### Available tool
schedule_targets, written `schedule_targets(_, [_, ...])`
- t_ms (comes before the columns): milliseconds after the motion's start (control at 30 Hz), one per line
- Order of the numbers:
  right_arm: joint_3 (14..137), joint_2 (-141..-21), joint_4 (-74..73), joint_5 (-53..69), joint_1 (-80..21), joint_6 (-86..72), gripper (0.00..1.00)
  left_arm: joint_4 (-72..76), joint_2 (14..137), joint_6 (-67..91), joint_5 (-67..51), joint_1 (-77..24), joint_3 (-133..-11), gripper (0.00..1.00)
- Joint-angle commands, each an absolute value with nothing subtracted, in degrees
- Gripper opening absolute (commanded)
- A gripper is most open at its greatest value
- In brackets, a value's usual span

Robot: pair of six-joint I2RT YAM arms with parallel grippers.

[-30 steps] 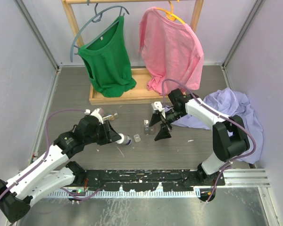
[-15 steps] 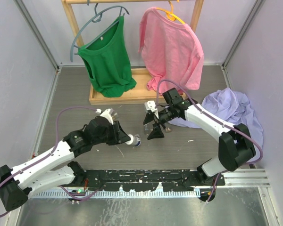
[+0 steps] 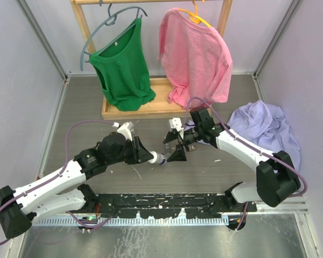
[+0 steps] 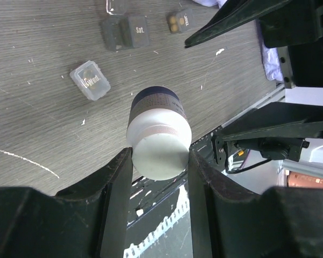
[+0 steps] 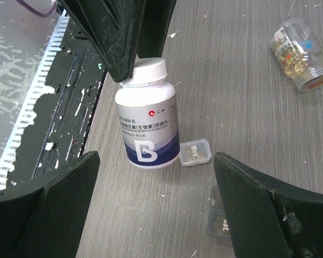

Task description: Sort the pills into containers

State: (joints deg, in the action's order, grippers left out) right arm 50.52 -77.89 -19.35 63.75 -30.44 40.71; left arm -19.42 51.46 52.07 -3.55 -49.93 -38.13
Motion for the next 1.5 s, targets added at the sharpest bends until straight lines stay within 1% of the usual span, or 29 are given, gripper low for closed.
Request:
schedule_targets(0, [48.14,-75.41,-9.81,62.88,-31.63,36.80,0.94,-14.38,50.16,51.94,-4.39,-50.29,-40.28,0.00])
schedule_targets(233, [42.06,-74.10,-0.14,68.61,-31.79,36.53,0.94,-10.47,50.95,52.21,-6.75,-50.40,-40.70,0.00])
schedule_targets(667, [41.74,-73.91,0.15,67.91,-33.42,37.15,0.93,-6.68,53.11,52.95,-8.60,-50.60,-41.09,0.00])
schedule_targets(767, [41.90,-74.20,-0.04,67.15,-34.10,37.29,0.91,-6.68,53.11,53.00,-8.64,-50.54,-41.05,0.00])
schedule_targets(933, [42.58,-74.56,-0.17,66.09,-34.78,36.42,0.82,-6.60,53.06,53.13,-8.57,-50.57,-41.13,0.00])
schedule_targets(1333, [42.85,-75.42,-0.02,64.18,-35.94,36.09,0.81,-4.70,53.01,54.02,-9.19,-50.64,-40.83,0.00])
schedule_targets(1467, [43.02,-75.40,0.00,63.99,-36.08,35.55,0.79,-3.88,53.38,54.29,-9.43,-50.67,-40.62,0.00])
